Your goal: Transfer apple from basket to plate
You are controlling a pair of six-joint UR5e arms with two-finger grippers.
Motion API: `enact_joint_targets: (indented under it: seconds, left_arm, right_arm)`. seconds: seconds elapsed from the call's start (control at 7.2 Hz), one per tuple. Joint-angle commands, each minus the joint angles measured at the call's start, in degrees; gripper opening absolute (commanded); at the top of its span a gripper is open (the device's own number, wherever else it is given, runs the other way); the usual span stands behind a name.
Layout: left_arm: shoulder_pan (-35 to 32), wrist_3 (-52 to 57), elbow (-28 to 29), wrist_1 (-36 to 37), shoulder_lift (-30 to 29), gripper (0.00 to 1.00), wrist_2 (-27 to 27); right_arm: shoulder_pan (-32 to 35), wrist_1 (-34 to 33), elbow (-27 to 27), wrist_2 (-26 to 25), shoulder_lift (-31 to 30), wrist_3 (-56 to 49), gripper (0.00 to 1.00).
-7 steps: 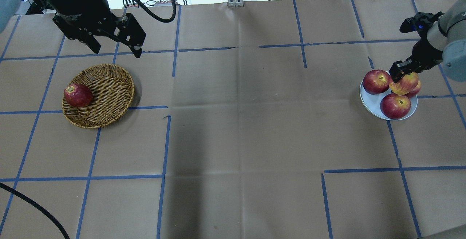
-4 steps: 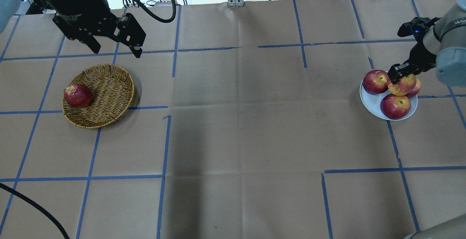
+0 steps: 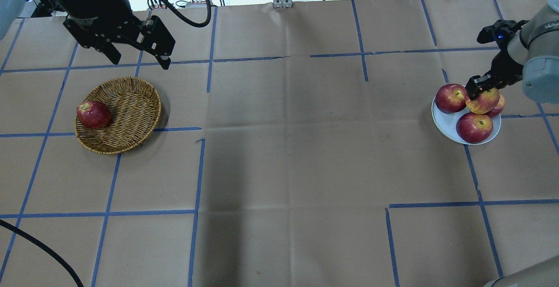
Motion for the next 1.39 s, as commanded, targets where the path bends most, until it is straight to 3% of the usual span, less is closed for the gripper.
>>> enact_joint_targets:
  seconds: [0.0,0.28,0.56,0.83,1.25]
  left_arm:
    - [0.0,0.0,0.0,0.0,-0.09,0.99,0.0]
    - [0.0,0.09,0.0,0.0,0.0,0.99,0.0]
    - [0.0,0.09,0.0,0.0,0.0,0.99,0.0]
    - [0.0,0.09,0.0,0.0,-0.09,0.99,0.0]
    - [0.0,0.09,0.0,0.0,-0.09,0.99,0.0]
  right_arm:
    - [0.1,0.75,-0.58,-1.41,-0.82,0.43,1.0]
    - [1.24,4.59,-4.34,-0.2,-3.97,0.43,1.0]
    - [7.1,17.38,-10.75,1.3,-8.1,6.19,1.0]
    - [15.27,25.51,-11.57,1.39,-13.02,19.96,1.0]
    - [23.64,30.54,-11.22,0.78,-16.29,35.11,1.0]
